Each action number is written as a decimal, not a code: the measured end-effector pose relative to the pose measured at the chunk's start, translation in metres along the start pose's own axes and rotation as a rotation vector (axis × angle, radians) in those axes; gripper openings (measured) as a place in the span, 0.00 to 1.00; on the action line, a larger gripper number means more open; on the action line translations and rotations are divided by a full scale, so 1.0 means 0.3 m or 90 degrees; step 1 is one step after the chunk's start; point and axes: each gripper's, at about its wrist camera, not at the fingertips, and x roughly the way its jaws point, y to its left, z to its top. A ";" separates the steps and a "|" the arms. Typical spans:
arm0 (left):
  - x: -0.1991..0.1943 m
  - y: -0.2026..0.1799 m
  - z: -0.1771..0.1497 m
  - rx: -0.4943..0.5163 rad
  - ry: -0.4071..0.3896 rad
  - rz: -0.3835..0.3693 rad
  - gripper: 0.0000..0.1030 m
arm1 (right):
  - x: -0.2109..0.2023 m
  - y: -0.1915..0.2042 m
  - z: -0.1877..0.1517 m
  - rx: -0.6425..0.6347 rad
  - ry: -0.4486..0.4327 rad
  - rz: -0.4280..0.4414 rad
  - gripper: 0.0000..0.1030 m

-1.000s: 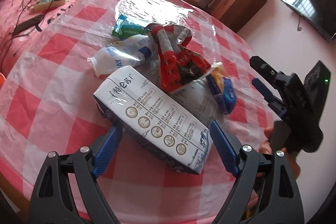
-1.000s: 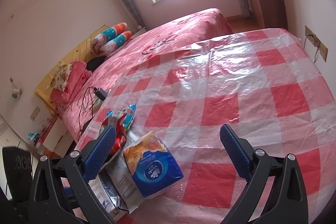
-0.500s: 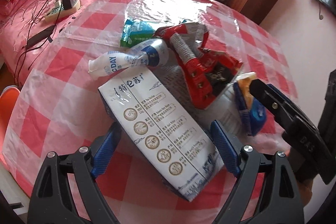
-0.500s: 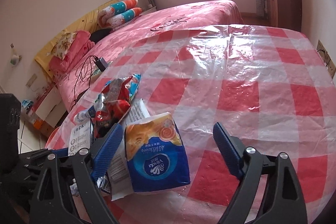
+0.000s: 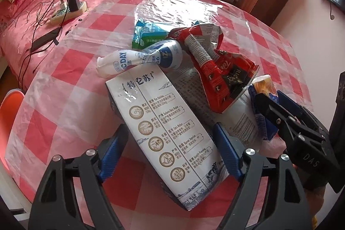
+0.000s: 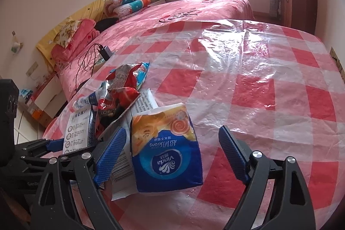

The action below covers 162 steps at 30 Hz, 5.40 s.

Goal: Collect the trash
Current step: 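Grasp the white milk carton with the left tool while right tool grasps the blue Vinda tissue pack, then carry carton and tissue pack over the orange bucket and open both tools, then move both empty tools back toward the trash pile on the table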

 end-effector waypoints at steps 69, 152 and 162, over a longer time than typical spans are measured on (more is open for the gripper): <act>-0.222 0.582 -0.099 -0.082 -0.119 -0.164 0.69 | -0.092 0.328 0.088 0.119 -0.049 0.249 0.33; -0.319 0.896 -0.179 -0.152 -0.215 0.021 0.83 | 0.014 0.782 -0.044 -0.161 -0.060 0.173 0.89; -0.298 0.790 -0.148 -0.117 -0.194 0.030 0.83 | -0.039 0.691 -0.028 -0.145 -0.092 0.152 0.89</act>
